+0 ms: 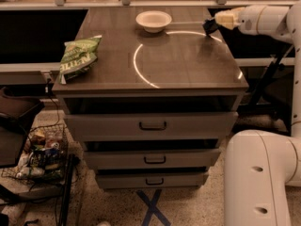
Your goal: Move rxbar blueberry near green jalapeno chip bag
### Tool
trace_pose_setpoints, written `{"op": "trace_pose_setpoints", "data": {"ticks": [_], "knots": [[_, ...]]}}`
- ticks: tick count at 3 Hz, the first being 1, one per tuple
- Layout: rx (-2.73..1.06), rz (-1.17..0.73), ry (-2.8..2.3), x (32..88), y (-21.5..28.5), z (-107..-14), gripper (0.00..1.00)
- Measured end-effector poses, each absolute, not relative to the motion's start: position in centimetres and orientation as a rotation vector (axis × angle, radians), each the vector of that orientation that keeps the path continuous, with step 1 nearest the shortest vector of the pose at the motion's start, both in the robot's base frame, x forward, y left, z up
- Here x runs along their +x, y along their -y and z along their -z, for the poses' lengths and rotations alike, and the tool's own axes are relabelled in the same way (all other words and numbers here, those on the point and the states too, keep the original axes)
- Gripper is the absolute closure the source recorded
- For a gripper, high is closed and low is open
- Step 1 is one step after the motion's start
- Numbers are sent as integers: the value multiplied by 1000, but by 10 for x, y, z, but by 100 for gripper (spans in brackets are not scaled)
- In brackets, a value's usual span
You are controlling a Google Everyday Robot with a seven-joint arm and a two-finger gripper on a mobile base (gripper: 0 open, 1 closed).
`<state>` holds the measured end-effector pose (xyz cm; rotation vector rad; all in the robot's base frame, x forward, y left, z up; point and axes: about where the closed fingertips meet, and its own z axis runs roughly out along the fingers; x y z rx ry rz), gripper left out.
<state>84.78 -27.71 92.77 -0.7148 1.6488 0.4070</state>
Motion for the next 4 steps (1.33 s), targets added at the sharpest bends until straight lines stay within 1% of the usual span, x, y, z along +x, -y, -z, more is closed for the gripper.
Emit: {"op": "trace_pose_setpoints", "data": {"ticks": [1,2,3,4], "knots": [[-689,-347,-1588,825,298,-989,100],[-687,-314,-1548,806,307,-1028,100],[-728,-303,-1490,775,302,-1066,100],[-777,-309,-1448,754,290,-1083,100]]}}
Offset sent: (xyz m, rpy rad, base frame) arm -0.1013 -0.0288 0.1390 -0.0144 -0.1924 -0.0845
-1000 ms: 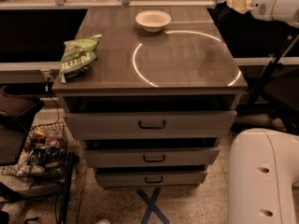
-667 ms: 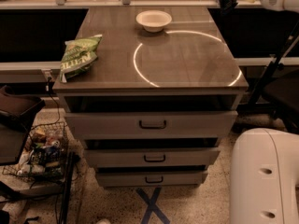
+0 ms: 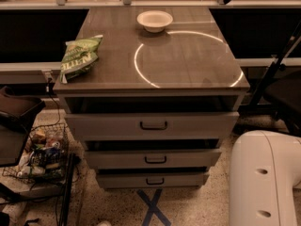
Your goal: Move rxbar blueberry near green jalapeno chip bag
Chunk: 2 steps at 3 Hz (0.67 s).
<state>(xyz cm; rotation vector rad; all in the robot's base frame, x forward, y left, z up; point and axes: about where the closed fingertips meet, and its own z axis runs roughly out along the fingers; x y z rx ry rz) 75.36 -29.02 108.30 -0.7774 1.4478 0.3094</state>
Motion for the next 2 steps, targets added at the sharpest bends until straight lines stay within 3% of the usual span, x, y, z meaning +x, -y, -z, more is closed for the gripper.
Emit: {"op": "trace_pose_setpoints", "data": {"ticks": [2], "knots": [[-891,-277,-1364,709,256,-1111,100]]}}
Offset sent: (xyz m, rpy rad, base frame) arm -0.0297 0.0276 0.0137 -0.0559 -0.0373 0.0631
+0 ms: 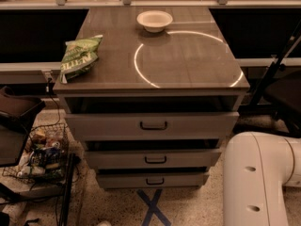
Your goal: Move rxbar blueberry near green jalapeno chip bag
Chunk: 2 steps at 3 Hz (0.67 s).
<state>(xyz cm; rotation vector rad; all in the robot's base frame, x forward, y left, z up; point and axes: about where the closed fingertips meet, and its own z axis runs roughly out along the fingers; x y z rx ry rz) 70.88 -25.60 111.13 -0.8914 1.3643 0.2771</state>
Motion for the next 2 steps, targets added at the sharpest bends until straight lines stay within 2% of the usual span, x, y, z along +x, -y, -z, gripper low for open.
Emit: {"op": "trace_pose_setpoints", "data": {"ticks": [2], "knots": [[-909,-273,-1320,703,246,-1126,100]]}}
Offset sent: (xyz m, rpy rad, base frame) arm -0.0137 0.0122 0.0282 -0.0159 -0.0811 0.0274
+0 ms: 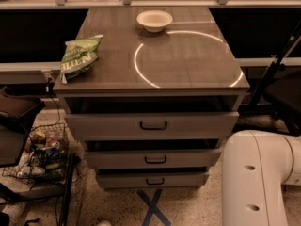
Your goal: Move rxbar blueberry near green jalapeno chip bag
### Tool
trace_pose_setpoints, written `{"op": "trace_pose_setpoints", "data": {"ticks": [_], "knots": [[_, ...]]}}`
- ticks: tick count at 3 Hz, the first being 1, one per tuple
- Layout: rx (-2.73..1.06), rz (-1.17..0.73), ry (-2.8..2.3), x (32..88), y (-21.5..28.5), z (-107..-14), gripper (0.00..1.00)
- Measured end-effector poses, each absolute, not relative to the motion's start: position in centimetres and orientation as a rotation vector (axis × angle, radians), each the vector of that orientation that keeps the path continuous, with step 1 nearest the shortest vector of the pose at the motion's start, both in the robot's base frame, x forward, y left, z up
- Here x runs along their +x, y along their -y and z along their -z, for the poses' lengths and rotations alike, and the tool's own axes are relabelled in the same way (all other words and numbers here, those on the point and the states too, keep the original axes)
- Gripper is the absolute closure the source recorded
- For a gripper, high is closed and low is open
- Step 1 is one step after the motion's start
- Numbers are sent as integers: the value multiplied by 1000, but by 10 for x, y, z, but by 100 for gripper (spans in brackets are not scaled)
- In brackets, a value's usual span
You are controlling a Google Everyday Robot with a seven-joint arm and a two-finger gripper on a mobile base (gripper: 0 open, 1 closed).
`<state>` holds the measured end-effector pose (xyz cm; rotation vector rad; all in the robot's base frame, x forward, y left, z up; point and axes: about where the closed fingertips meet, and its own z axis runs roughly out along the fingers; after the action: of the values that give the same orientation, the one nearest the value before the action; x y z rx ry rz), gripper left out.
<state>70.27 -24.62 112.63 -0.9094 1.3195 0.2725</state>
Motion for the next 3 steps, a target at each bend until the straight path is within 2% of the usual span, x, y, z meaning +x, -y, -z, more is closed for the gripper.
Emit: {"op": "trace_pose_setpoints", "data": {"ticks": [3], "knots": [[-951,-259,-1257,677,239,-1169,100]]}}
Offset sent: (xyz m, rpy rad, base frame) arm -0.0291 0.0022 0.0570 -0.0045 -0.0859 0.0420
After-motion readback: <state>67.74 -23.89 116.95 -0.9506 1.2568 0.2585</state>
